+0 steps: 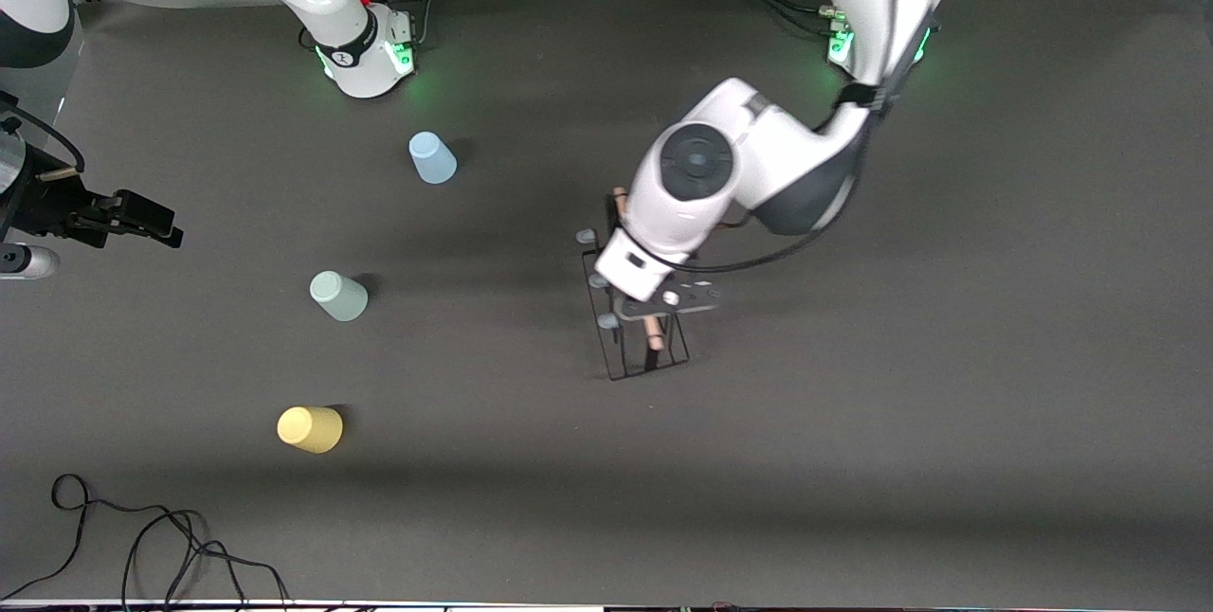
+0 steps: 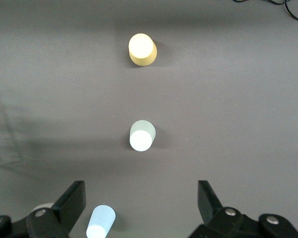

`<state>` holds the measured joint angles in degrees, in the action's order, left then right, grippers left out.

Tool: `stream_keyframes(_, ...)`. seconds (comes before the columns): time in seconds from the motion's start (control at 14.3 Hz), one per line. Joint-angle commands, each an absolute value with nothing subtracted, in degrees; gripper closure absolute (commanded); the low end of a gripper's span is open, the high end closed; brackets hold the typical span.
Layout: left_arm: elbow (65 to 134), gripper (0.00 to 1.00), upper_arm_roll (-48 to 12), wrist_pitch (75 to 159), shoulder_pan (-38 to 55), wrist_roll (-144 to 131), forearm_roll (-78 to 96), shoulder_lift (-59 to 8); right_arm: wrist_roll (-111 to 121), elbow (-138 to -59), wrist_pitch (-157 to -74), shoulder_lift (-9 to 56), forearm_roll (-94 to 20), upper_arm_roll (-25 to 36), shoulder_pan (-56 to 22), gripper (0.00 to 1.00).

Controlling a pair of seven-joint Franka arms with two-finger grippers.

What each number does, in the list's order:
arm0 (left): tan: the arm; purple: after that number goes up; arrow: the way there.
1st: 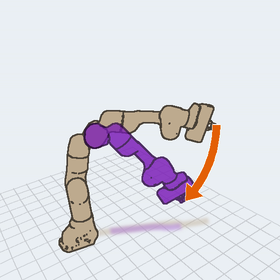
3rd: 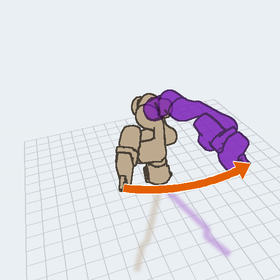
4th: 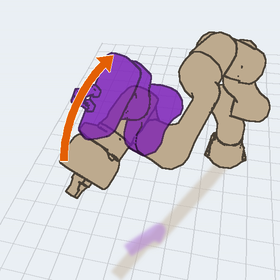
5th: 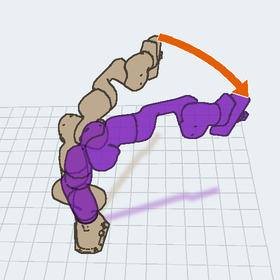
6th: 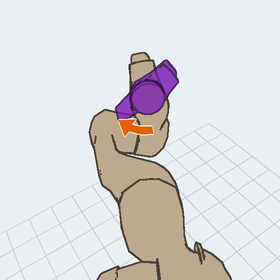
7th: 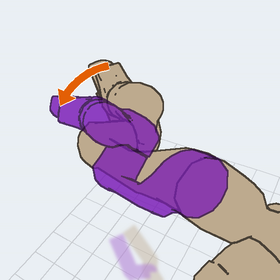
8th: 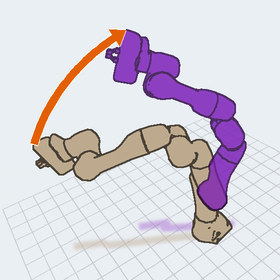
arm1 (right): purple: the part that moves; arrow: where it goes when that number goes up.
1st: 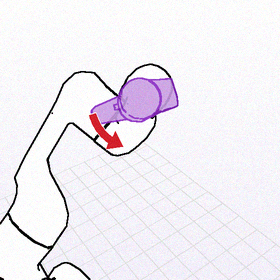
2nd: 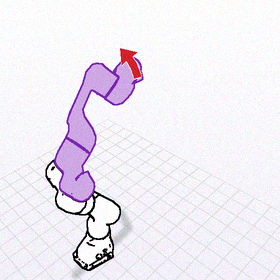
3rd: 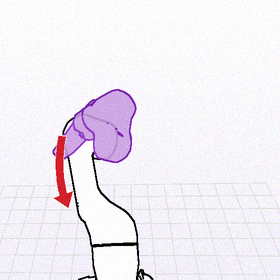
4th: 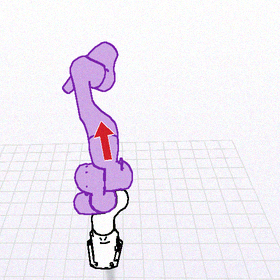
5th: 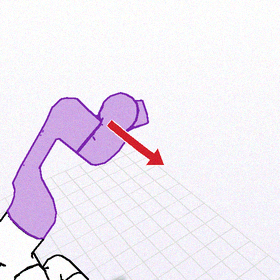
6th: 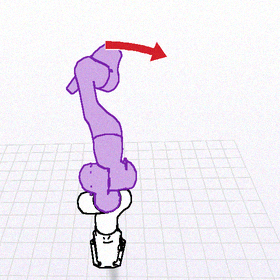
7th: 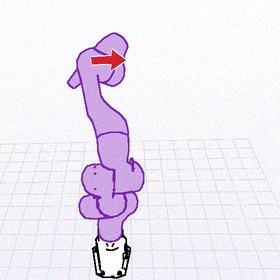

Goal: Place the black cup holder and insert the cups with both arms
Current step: 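Carry the rack with the left gripper to the table's middle, then set the rack down, release it, and withdraw the left gripper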

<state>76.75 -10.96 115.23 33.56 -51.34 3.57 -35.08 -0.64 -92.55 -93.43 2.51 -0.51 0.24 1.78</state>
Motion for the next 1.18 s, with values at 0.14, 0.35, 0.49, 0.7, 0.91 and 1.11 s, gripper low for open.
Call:
stream_keyframes(0.14,74.1,1.00,-9.8,117.3,39.2,-53.9,3.6,-38.9,0.2,-101.0,-95.2,-2.5,-0.1,0.7,-2.0,0.00)
stream_keyframes(0.35,74.3,0.00,-9.8,117.2,39.8,-53.6,-0.1,-39.5,0.3,-111.7,-99.8,-10.0,-0.1,0.7,-2.3,0.00)
stream_keyframes(0.49,74.2,0.00,-9.6,115.1,39.2,-53.6,-0.1,-37.9,2.1,-114.0,-100.8,-11.5,0.6,0.9,-2.1,0.00)
stream_keyframes(0.7,73.8,0.00,-9.8,105.4,33.3,-52.9,0.2,-33.5,4.7,-117.1,-104.7,-10.5,0.6,2.0,-1.8,0.00)
stream_keyframes(0.91,74.4,0.00,-9.8,92.1,26.1,-45.4,0.8,-26.7,4.7,-128.1,-119.5,-9.6,0.5,2.0,-1.8,0.00)
stream_keyframes(1.11,74.8,0.00,-9.6,80.9,16.8,-33.7,1.1,-20.9,4.7,-133.2,-129.9,-4.1,0.5,2.1,-2.1,0.00)
